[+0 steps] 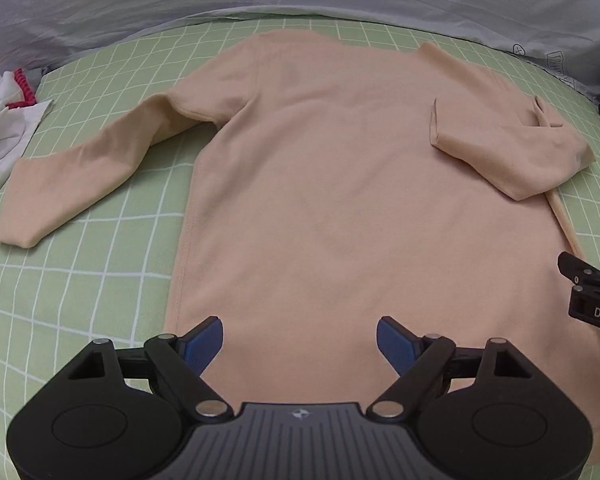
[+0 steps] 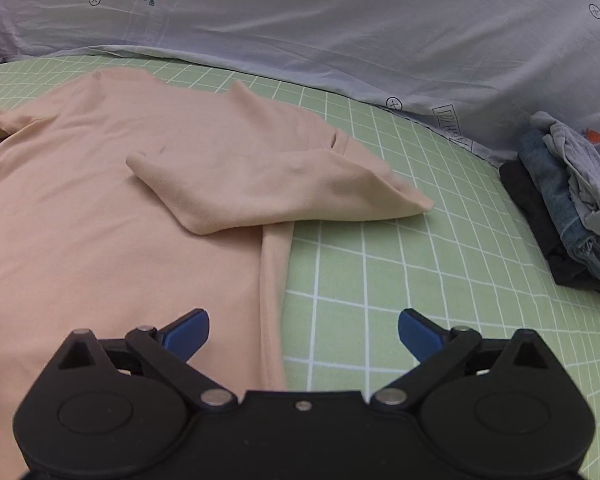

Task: Fold clothes
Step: 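Release the hem with both grippers and smooth the shirt flat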

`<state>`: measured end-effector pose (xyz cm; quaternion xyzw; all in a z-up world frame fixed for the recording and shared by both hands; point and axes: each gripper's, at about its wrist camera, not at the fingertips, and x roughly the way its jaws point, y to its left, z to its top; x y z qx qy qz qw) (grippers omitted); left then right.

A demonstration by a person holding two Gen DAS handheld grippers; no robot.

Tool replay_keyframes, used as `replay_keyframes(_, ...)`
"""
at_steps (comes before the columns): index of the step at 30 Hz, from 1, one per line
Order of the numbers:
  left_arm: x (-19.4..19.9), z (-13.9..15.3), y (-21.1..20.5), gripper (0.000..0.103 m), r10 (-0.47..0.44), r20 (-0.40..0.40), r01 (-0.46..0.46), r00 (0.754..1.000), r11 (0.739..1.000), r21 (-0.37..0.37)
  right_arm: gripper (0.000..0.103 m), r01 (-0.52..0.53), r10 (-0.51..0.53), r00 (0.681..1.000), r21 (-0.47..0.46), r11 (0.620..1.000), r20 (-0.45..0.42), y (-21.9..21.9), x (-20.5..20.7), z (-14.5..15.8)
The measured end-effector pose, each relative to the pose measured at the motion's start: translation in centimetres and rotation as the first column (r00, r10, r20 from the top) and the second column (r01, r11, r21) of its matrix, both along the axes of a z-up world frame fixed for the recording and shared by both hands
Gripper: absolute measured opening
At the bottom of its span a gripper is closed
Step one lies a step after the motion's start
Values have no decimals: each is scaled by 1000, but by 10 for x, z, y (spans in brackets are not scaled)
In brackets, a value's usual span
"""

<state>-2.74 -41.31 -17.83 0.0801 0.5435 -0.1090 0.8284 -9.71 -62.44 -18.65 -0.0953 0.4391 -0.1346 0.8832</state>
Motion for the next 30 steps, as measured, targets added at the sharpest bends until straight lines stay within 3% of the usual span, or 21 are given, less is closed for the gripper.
replay_keyframes(3,21,-11,-18,86,-29,-19,29,999,999,-20,102,-5,4,1000,-65,998,-9,-8,25,-6)
replay_keyframes(8,38,-16,-40,94,-53,2,53,999,999,1,101,-19,25,999,-107,994,47,-23,47,-8)
replay_keyframes(9,40,-16,-42,96,-43,3,43,999,999,0,94,-24,31,997,-91,996,68,-27,48,-6)
replay_keyframes(10,41,-17,-43,96,-29,3,29,1000,1000,-2,77,-28,34,996,-71,997,87,-31,50,-5)
replay_keyframes(13,40,-18,-45,98,20,13,-20,1000,1000,-2,44,-17,13,993,32,999,119,-46,50,-1)
replay_keyframes(14,40,-18,-46,98,36,15,-36,999,999,0,38,-17,7,991,73,997,132,-51,48,1)
replay_keyframes(15,40,-17,-47,98,59,13,-59,998,998,2,24,-16,-1,989,112,994,150,-57,44,3)
replay_keyframes(16,40,-17,-49,98,88,10,-88,996,996,5,20,-16,-9,986,151,988,168,-62,40,6)
replay_keyframes(18,39,-16,-51,99,135,4,-135,991,991,9,20,-36,-4,982,203,979,190,-72,33,11)
replay_keyframes(20,38,-16,-52,101,184,-1,-184,983,983,16,20,-56,18,982,198,979,188,-81,30,16)
replay_keyframes(22,38,-17,-51,103,229,-12,-229,973,973,17,40,-62,23,981,200,978,192,-91,27,18)
replay_keyframes(24,38,-17,-50,103,246,-20,-246,969,969,18,50,-70,21,980,239,968,200,-101,26,18)
replay_keyframes(25,38,-16,-50,103,252,-23,-251,968,968,19,50,-67,13,981,277,958,193,-105,28,16)
replay_keyframes(27,37,-16,-50,103,258,-21,-258,966,966,17,50,0,-85,979,410,912,188,-118,30,12)
replay_keyframes(30,36,-17,-51,103,259,-13,-259,966,966,13,50,142,-307,936,614,777,172,-137,27,9)
